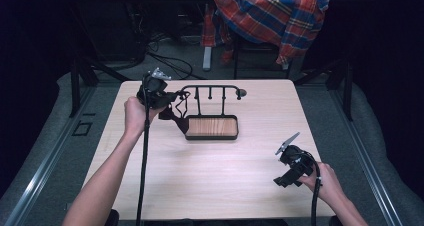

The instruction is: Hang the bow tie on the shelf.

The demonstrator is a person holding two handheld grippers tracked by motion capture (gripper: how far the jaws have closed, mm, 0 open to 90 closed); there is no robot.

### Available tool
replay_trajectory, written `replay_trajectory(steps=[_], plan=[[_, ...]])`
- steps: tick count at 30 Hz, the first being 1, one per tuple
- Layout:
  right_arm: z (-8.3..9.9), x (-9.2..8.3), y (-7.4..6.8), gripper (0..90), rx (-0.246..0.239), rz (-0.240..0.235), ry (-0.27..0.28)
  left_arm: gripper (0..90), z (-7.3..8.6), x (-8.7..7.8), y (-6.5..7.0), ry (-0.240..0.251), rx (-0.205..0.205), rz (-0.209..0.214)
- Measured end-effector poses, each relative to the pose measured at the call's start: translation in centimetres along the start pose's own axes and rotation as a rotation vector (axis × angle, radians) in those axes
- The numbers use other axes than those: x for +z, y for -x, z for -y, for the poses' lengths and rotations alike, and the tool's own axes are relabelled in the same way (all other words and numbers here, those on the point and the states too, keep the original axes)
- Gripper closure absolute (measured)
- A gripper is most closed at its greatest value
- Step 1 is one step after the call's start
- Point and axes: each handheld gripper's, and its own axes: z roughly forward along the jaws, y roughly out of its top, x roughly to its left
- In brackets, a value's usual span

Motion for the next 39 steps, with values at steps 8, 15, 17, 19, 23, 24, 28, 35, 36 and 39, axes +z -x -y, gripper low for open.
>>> replay_trajectory(steps=[8,15,17,19,23,24,28,35,36,39], plan=[[0.0,0.1,0.0,13.8,0.006,-0.009,0.004,86.7,0.2,0.9,-0.5,-0.007,-0.017,-0.007],[0.1,0.1,0.0,13.8,0.004,-0.009,0.002,86.7,0.3,1.5,-0.8,-0.006,-0.032,-0.008],[0.0,0.0,0.1,13.8,-0.003,-0.003,-0.007,86.7,0.4,1.7,-0.9,-0.004,-0.036,-0.010],[0.1,0.0,0.0,13.8,0.002,-0.010,0.000,86.7,0.4,1.8,-0.9,-0.001,-0.042,-0.015],[0.0,0.0,0.0,13.8,-0.004,0.002,-0.008,86.6,0.5,2.1,-1.1,0.007,-0.053,-0.025],[0.0,-0.1,0.0,13.8,-0.006,0.002,-0.009,86.6,0.6,2.2,-1.1,0.007,-0.057,-0.023],[0.0,0.0,0.0,13.8,-0.002,-0.004,-0.006,86.5,0.8,2.8,-1.3,0.007,-0.072,-0.028],[0.1,0.1,0.0,13.9,0.003,-0.011,-0.001,86.3,1.2,3.7,-1.5,0.005,-0.092,-0.027],[0.1,0.1,0.0,13.9,0.002,-0.013,-0.003,86.3,1.3,3.8,-1.6,0.003,-0.094,-0.024],[0.1,0.1,0.0,13.9,0.001,-0.010,-0.006,86.2,1.6,4.2,-1.8,0.005,-0.111,-0.019]])
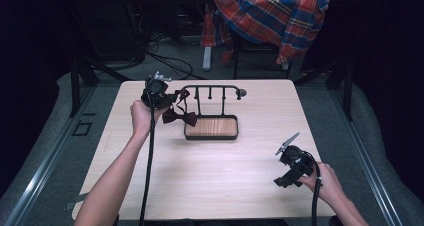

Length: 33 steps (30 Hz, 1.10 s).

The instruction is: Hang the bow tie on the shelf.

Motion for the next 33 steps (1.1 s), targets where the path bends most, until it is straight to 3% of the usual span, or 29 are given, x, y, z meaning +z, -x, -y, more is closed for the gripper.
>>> replay_trajectory(steps=[8,24,30,33], plan=[[0.0,0.1,0.0,13.9,0.005,-0.006,0.002,86.0,0.7,1.1,-0.3,0.004,-0.040,0.024],[0.0,0.1,0.1,13.9,-0.002,-0.008,-0.007,82.8,0.7,1.9,0.2,-0.007,-0.038,0.031],[0.0,0.1,-0.1,13.9,0.002,-0.012,0.000,75.7,0.8,1.6,0.2,-0.011,-0.034,0.041],[0.0,0.0,0.0,13.9,-0.009,0.005,-0.013,65.4,0.8,1.5,0.3,-0.019,-0.029,0.032]])
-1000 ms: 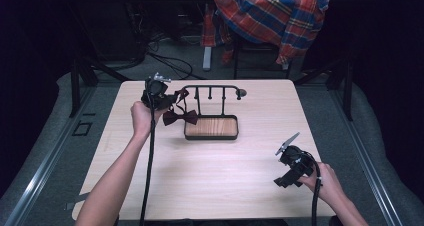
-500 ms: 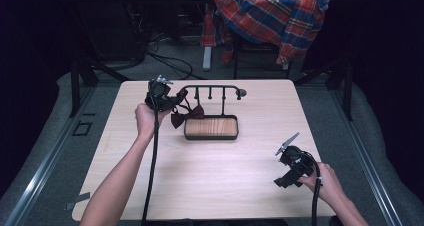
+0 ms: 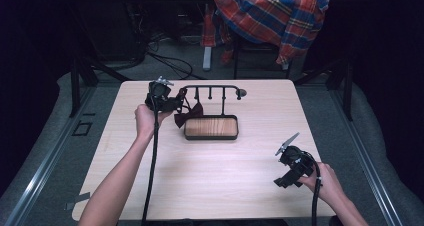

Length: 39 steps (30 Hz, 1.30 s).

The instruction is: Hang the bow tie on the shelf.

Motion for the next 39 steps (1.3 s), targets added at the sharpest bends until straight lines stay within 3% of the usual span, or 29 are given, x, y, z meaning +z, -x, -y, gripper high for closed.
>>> replay_trajectory(steps=[2,3,4,9,19,27,39], plan=[[0.0,0.0,0.0,13.9,0.005,-0.013,0.007,63.1,0.1,-0.1,0.1,-0.011,0.001,-0.003],[0.0,0.0,0.0,13.9,0.001,-0.007,0.004,56.4,0.2,-0.1,0.1,-0.015,0.003,-0.010],[0.0,0.0,0.0,13.9,0.001,-0.007,0.004,56.4,0.2,-0.1,0.2,-0.017,0.004,-0.018],[0.0,0.0,0.0,13.9,0.005,-0.006,0.007,37.9,0.5,-0.7,0.4,-0.022,0.021,-0.044],[0.1,0.0,-0.1,13.8,0.015,-0.011,0.025,15.9,0.9,-3.1,1.2,0.003,0.055,-0.035],[0.0,-0.2,-0.1,13.7,0.003,0.004,0.014,12.6,2.1,-6.0,2.4,0.006,0.093,-0.021],[0.1,0.0,-0.1,13.3,0.013,-0.002,0.025,3.3,5.5,-9.0,3.6,-0.021,0.102,-0.013]])
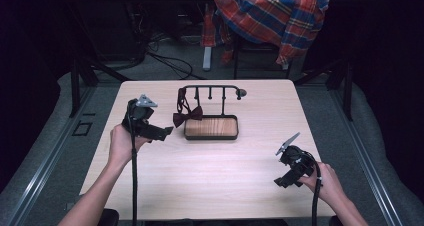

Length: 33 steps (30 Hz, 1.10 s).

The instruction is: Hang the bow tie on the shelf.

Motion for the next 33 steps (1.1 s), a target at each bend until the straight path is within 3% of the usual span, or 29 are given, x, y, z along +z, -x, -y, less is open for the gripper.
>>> replay_trajectory(steps=[12,22,33], plan=[[-0.1,-0.1,0.0,13.2,-0.022,0.003,-0.019,0.2,3.9,0.5,1.7,-0.090,0.005,0.031],[-0.1,0.0,-0.1,13.2,-0.023,0.011,-0.023,0.2,6.3,1.0,2.2,-0.155,0.004,0.056],[0.0,0.2,-0.1,13.2,-0.017,-0.001,-0.016,0.1,8.2,2.3,2.1,-0.180,0.005,0.082]])
